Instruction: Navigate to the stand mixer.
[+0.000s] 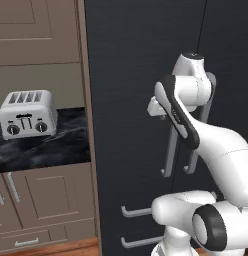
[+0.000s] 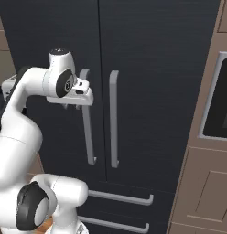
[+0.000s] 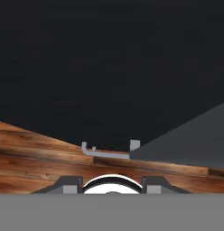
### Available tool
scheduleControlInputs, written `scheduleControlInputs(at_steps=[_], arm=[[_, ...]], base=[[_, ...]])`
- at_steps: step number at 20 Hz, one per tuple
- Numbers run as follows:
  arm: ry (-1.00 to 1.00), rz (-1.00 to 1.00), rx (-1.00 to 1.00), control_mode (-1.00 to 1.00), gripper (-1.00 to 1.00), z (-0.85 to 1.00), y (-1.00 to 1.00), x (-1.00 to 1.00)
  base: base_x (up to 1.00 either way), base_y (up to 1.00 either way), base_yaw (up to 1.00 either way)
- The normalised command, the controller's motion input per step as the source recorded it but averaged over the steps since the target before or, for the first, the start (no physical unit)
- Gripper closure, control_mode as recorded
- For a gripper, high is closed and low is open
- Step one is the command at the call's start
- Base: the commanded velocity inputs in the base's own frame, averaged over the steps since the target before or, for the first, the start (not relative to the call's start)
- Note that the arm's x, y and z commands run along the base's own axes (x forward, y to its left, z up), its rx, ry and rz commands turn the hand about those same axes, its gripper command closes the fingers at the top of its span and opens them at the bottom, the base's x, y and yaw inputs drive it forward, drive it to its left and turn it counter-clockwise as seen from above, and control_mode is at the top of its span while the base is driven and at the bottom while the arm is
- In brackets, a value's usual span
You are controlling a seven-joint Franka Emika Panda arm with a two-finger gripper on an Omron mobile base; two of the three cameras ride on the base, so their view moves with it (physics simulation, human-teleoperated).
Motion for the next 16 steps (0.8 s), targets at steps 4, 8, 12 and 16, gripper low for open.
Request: scheduleControlInputs(at_steps=[4,8,12,16], arm=[[-0.02,0.0,0.0,-1.0,-1.0,-0.03,-0.04,-0.4],[0.0,0.0,0.0,-1.0,-1.0,-0.3,-0.03,-0.84],[0.0,0.0,0.0,-1.0,-1.0,-0.56,0.0,-0.81],[0.14,0.02,-0.02,-1.0,-1.0,-0.84,0.0,-0.77]], base=[[0.0,0.0,0.0],[0.0,0.0,0.0],[0.0,0.0,0.0],[0.0,0.0,0.0]])
